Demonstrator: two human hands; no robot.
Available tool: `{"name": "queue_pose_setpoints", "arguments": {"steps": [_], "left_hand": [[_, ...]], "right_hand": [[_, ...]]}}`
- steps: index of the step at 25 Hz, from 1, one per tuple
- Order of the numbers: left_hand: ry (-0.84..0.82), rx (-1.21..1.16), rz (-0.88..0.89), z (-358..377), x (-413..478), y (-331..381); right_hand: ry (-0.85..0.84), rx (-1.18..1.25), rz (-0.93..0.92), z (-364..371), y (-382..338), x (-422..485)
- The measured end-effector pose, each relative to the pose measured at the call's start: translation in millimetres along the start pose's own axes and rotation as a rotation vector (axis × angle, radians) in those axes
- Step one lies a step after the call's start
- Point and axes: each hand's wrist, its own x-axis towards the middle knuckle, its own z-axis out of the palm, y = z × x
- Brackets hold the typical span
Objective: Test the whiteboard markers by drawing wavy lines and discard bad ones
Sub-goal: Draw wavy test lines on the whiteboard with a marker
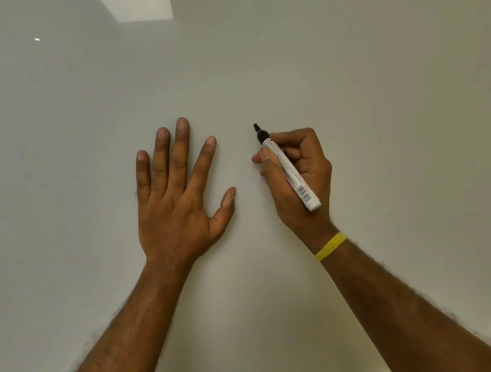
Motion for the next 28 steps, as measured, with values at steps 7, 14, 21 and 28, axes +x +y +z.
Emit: {"name": "queue_pose_setpoints", "arguments": {"steps": [7,14,21,28], "left_hand": [[0.013,0.013,-0.002,3,-2,0],[0.011,0.004,-0.005,4,-3,1],[0.017,-0.001,-0.008,4,-5,2],[0.026,-0.005,-0.012,5,-7,3]], "right_hand": [[-0.002,-0.064,-0.084,-7,17,-23],[-0.021,-0.135,-0.119,-16,29,-48],[0.0,-0.16,-0.045,-30,38,-76],[0.031,-0.148,0.08,-46,43,-113]]}}
